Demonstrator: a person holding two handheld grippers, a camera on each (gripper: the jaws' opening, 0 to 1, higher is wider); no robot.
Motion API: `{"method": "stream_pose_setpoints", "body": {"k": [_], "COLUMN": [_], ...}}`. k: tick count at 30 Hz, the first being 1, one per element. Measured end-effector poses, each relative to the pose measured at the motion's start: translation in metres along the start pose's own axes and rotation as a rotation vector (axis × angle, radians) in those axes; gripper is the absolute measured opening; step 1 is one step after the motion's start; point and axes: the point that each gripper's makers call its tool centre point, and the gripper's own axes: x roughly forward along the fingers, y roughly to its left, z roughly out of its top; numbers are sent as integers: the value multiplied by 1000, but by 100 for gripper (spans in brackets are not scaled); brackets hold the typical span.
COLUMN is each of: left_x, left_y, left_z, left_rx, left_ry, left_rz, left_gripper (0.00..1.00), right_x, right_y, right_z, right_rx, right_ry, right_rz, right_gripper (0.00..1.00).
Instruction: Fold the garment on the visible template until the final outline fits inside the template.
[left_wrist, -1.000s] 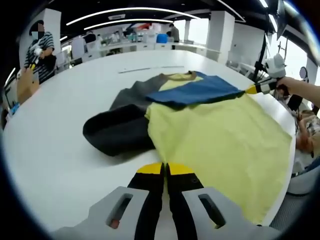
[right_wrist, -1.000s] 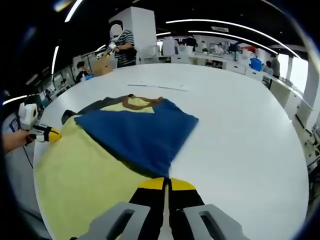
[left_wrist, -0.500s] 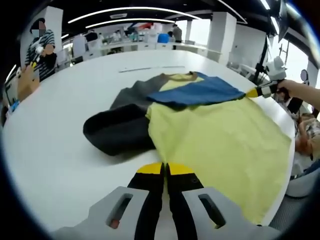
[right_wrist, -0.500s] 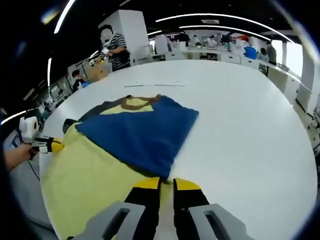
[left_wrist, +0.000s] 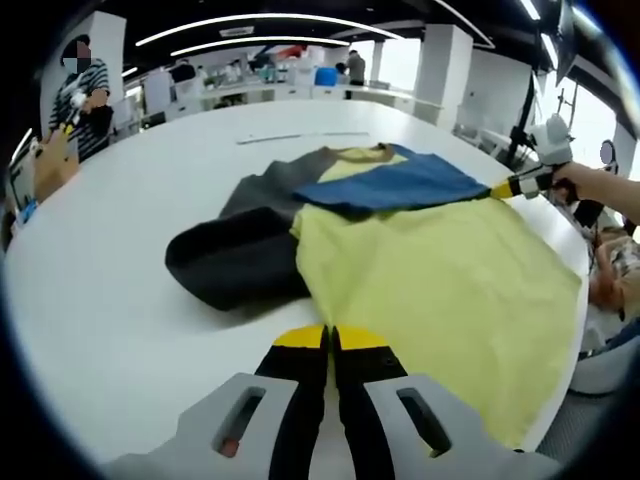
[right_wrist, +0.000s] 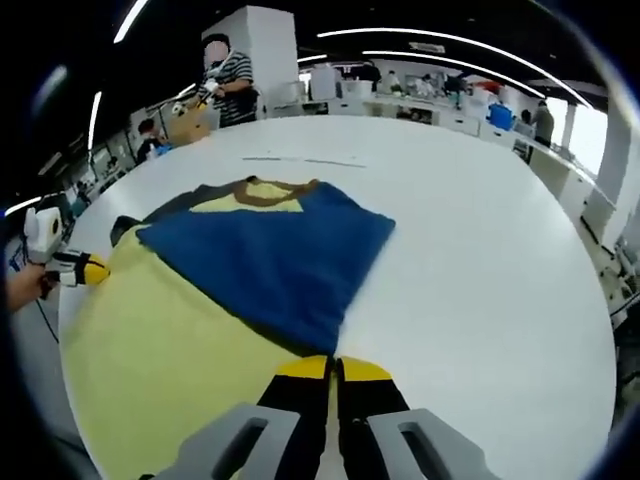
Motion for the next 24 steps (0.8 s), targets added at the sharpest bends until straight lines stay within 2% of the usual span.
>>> {"method": "stream_pose_setpoints", "body": {"k": [6, 24], "left_x": [1, 5], "left_y": [-6, -26], "left_z": [0, 1], "left_rx": [-7, 1], "left_ry": [-1, -3], "left_rz": [-18, -61], "left_gripper": [0, 0], "right_x": [-3, -8], "right_y": [-8, -27], "right_z": [-2, -7], "right_rx": [-41, -17], "right_ry": [6, 28], "right_rz": [-37, -55], "right_gripper": [0, 0]}}
